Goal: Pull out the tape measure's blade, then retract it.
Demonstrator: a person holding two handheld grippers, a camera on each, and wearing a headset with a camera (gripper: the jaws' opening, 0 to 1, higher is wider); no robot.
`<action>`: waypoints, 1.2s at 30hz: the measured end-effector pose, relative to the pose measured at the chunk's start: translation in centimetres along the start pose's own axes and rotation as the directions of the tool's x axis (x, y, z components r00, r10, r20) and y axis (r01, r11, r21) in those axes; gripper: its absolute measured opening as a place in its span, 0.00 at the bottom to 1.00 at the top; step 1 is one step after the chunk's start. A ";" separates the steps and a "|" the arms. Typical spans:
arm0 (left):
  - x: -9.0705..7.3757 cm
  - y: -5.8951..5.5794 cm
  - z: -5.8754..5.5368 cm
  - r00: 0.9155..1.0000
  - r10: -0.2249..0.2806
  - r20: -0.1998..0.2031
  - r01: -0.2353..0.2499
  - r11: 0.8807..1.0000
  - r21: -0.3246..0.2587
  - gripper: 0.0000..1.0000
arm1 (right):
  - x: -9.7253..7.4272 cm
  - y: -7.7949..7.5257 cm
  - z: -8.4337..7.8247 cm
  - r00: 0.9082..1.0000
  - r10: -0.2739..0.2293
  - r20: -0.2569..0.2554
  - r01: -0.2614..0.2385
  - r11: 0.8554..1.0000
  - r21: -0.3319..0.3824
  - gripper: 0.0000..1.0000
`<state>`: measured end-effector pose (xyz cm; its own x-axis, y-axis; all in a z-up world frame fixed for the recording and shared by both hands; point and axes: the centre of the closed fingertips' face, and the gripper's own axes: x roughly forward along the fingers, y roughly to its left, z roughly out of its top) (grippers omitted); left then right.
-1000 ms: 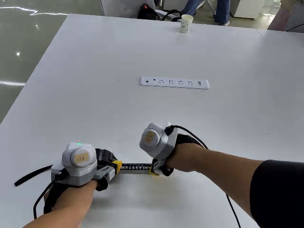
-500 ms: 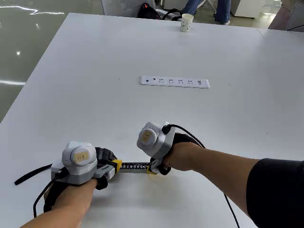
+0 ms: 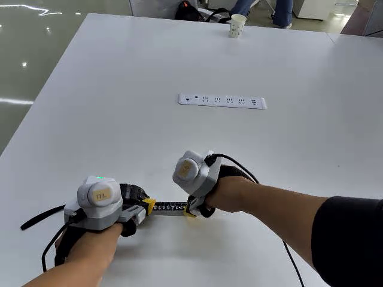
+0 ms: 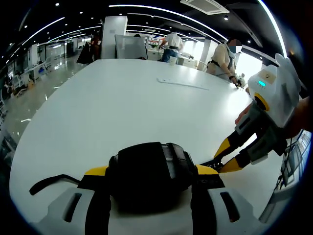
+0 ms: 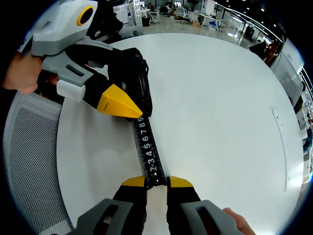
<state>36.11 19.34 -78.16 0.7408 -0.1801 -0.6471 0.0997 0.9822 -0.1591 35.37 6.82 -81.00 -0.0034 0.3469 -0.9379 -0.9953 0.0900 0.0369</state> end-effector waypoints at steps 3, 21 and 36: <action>0.0 0.1 0.0 1.000 -0.003 -0.001 0.003 1.000 -0.005 0.62 | 0.0 0.0 0.1 1.000 0.003 0.010 -0.003 1.000 -0.004 0.11; -0.2 0.0 0.0 1.000 -0.023 0.004 0.023 0.999 -0.022 0.61 | 0.1 0.2 0.8 0.998 0.010 0.056 -0.010 1.000 0.005 0.11; -0.2 0.0 -0.1 0.999 -0.033 -0.006 0.033 0.999 -0.027 0.61 | 0.6 0.4 2.0 0.997 0.019 0.069 -0.020 1.000 0.001 0.11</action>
<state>35.94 19.33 -78.11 0.7331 -0.2126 -0.6460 0.1062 0.9740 -0.1999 35.17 8.87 -80.83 -0.0160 0.4122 -0.9110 -0.9949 0.0844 0.0556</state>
